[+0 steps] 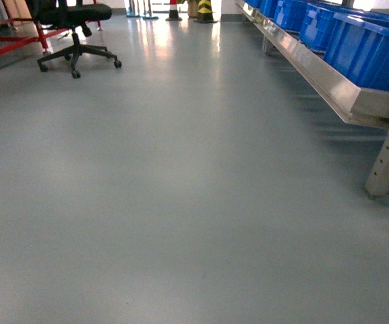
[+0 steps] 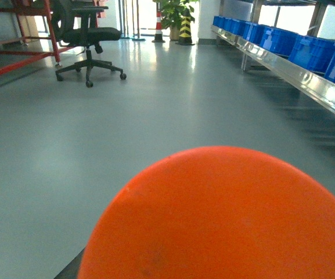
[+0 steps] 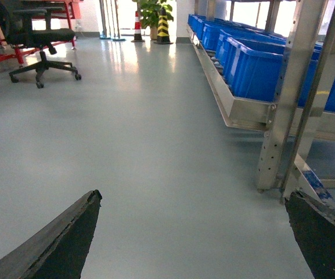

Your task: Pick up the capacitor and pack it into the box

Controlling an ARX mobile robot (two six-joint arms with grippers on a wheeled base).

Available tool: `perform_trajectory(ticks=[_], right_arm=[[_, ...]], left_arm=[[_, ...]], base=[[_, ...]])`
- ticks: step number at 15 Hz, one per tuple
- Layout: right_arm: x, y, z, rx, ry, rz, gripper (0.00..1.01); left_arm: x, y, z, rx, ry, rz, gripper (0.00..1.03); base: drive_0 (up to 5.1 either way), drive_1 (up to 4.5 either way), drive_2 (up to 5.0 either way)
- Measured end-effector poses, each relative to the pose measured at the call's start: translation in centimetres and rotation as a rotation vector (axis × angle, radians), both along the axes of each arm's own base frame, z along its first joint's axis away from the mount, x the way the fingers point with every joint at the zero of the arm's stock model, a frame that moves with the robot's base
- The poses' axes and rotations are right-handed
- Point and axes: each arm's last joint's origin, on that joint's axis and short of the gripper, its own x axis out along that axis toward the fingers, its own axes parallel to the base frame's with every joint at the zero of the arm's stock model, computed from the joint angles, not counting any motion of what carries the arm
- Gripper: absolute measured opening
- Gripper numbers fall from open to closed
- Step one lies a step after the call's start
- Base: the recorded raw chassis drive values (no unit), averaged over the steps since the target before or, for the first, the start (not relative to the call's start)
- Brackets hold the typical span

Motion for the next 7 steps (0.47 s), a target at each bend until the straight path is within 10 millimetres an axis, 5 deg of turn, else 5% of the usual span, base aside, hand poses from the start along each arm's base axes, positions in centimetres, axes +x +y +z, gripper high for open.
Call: perform_trajectory(ticks=[7], right_arm=[[0.00,0.00,0.01,0.000,-0.001,0.000,0.98]], left_arm=[[0.00,0.00,-0.02,0.000,0.002,0.000,0.43]], base=[[-5.0,2.43,2.4]])
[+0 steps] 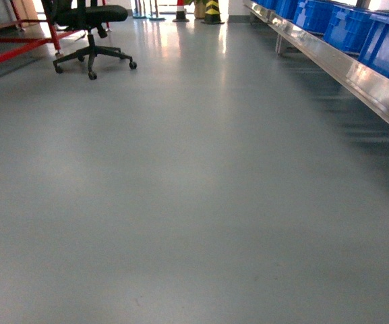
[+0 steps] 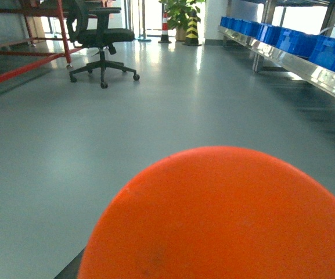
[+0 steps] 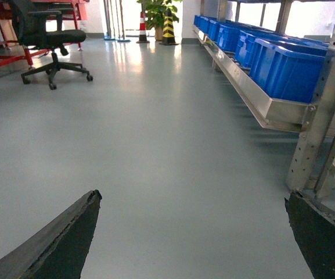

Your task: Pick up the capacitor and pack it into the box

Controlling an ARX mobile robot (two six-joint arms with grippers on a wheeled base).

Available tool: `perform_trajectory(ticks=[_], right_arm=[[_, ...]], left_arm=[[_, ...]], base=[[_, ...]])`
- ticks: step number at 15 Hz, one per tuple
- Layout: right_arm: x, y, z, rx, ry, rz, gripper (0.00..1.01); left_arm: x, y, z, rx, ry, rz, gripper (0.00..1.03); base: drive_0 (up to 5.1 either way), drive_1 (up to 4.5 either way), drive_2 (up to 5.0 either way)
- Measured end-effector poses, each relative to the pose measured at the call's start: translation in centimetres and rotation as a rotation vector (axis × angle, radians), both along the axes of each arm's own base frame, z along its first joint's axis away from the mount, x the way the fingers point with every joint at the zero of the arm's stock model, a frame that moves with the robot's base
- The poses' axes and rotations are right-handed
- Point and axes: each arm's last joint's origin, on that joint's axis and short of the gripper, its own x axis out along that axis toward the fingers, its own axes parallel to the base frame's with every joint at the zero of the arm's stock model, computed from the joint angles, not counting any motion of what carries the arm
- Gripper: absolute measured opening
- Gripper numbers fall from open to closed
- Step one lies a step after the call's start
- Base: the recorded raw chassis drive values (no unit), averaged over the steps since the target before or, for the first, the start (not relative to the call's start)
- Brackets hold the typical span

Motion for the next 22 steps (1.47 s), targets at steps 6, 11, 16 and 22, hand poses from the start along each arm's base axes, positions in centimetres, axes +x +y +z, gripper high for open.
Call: perform_trajectory(ticks=[6,11,16,22], right_arm=[[0.00,0.00,0.00,0.000,0.000,0.000,0.98],[0.00,0.00,0.04,0.000,-0.005,0.000,0.98],[0.00,0.00,0.06,0.000,-0.006,0.001,0.98],[0.00,0.00,0.03,0.000,-0.003,0.000,0.98]], left_arm=[[0.00,0.00,0.02,0.000,-0.002,0.000,0.43],[0.00,0.01,0.01,0.000,-0.002,0.002,0.43],[0.00,0.00,0.01,0.000,-0.001,0.001,0.43],[0.00,0.00,0.03,0.000,-0.003,0.000,0.43]], base=[[-5.0,2.48,2.5],[-5.0,2.50,2.5],[-5.0,2.46,2.5],[-5.0,2.50,2.5]])
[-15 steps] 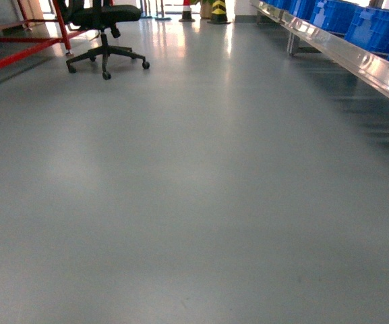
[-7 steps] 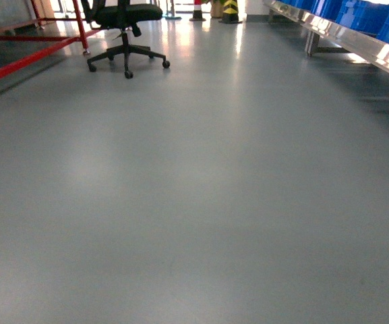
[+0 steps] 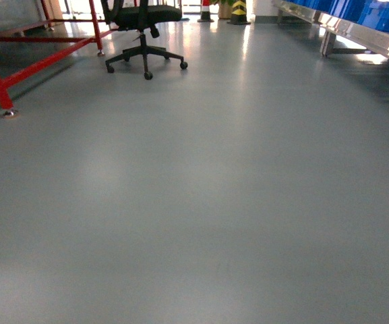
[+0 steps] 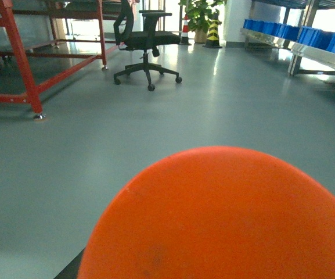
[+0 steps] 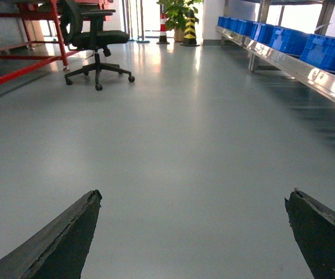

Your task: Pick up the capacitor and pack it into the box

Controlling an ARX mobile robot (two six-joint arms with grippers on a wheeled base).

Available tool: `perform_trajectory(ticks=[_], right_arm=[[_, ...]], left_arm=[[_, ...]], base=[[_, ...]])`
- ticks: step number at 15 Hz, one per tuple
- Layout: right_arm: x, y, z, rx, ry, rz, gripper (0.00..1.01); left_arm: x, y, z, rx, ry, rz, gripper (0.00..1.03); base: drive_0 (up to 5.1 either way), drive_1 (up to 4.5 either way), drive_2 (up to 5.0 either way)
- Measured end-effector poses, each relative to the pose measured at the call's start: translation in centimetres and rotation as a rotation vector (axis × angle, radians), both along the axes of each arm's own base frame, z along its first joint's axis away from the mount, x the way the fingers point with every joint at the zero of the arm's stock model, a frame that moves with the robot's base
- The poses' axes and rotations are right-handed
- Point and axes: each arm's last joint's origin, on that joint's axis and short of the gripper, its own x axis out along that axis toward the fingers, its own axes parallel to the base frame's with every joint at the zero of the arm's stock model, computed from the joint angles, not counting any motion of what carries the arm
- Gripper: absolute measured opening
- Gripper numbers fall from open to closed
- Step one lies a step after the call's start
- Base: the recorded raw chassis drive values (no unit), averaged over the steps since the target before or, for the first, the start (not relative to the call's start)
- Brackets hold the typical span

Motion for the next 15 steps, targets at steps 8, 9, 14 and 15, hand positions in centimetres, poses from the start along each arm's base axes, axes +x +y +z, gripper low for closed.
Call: perform_trajectory(ticks=[8,9,14,15], right_arm=[[0.00,0.00,0.00,0.000,0.000,0.000,0.98],[0.00,0.00,0.01,0.000,-0.001,0.000,0.98],[0.00,0.00,-0.02,0.000,0.002,0.000,0.98],[0.00,0.00,-0.01,0.000,0.002,0.000,0.98]], left_arm=[[0.00,0.00,-0.03,0.000,0.003,0.000,0.43],[0.00,0.00,-0.03,0.000,0.003,0.001,0.43],[0.00,0.00,-0.01,0.000,0.001,0.001,0.43],[0.00,0.00,-0.01,0.000,0.001,0.000,0.43]], base=[[-5.0,2.50,2.5],[-4.9,2.59,2.6],[-5.1,2.40,2.4],[-5.0,2.42,2.4]])
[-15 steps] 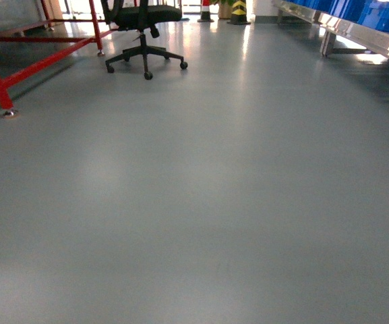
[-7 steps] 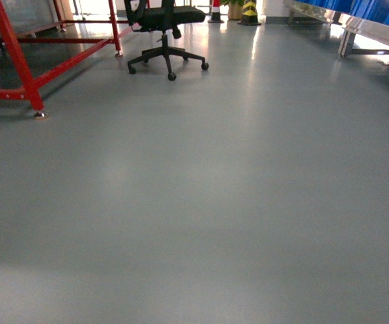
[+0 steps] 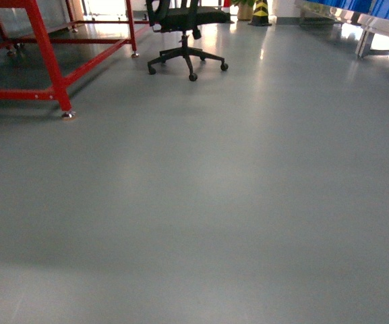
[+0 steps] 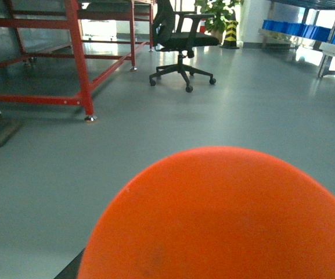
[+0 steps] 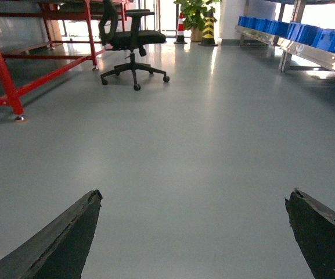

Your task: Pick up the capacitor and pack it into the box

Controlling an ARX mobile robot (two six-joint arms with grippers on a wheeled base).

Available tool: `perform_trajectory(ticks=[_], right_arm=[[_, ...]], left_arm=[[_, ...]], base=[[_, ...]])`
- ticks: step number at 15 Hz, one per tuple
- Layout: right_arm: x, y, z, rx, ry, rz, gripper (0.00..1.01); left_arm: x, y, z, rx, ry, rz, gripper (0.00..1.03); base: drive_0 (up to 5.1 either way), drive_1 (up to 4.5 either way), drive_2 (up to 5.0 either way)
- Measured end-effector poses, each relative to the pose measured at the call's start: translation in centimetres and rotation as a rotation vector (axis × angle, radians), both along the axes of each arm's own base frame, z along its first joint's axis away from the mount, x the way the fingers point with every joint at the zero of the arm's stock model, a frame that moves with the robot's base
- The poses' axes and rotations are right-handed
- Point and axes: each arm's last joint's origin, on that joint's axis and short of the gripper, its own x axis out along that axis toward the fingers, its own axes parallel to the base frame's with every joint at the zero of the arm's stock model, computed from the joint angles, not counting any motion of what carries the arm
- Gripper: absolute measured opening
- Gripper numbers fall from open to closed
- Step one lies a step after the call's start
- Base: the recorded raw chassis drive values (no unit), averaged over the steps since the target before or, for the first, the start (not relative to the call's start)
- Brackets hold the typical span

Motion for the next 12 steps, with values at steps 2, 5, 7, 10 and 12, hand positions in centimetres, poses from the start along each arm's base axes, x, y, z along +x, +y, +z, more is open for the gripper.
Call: perform_trajectory(ticks=[2,5,7,10,12], right_arm=[[0.00,0.00,-0.01,0.000,0.002,0.000,0.98],[0.00,0.00,0.03,0.000,-0.003,0.000,0.98],[0.00,0.00,-0.01,0.000,0.002,0.001,0.98],[0.00,0.00,-0.02,0.000,0.002,0.000,0.98],[0.00,0.00,0.01,0.000,-0.001,0.000,0.98]], left_arm=[[0.00,0.00,0.00,0.000,0.000,0.000,0.43],[0.00,0.01,-0.01,0.000,0.001,0.003,0.43],[0.00,0.01,-0.04,0.000,0.004,0.002,0.43],[0.00,0.00,-0.04,0.000,0.004,0.001,0.43],[0.00,0.00,-0.01,0.000,0.001,0.001,0.43]], base=[[-5.0,2.42,2.4],[-4.9,2.55,2.6],[-5.0,2.42,2.4],[-5.1,2.40,2.4],[-5.1,2.36,2.4]])
